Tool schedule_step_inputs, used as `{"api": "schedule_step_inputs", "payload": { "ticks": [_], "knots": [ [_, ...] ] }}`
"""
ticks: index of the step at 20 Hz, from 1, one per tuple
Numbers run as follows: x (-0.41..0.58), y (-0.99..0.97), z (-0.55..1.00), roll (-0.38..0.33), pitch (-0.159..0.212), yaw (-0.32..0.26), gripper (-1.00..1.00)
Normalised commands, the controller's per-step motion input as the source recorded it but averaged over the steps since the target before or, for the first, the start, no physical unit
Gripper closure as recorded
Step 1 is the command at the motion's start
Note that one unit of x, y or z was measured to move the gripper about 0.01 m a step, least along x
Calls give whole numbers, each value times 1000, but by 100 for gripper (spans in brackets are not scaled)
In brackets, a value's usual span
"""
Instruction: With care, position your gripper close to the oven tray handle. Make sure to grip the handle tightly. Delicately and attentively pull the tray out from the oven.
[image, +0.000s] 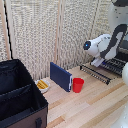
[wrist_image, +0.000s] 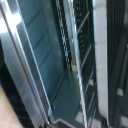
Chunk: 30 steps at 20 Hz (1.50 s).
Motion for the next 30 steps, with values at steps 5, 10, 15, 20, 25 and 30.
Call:
{"api": "schedule_step_inputs", "payload": {
  "ticks": [5, 10, 15, 20, 25, 30],
  "knots": [
    [0, -157, 0, -27, 0, 32, 100],
    [0, -6, 0, -90, 0, 0, 100],
    [0, -67, -3, -69, 3, 10, 100],
    [7, -354, -2, 15, 72, 174, 100],
    [1, -203, 0, 23, 105, 280, 100],
    [25, 159, 0, 26, 80, 280, 100]
  ]
}}
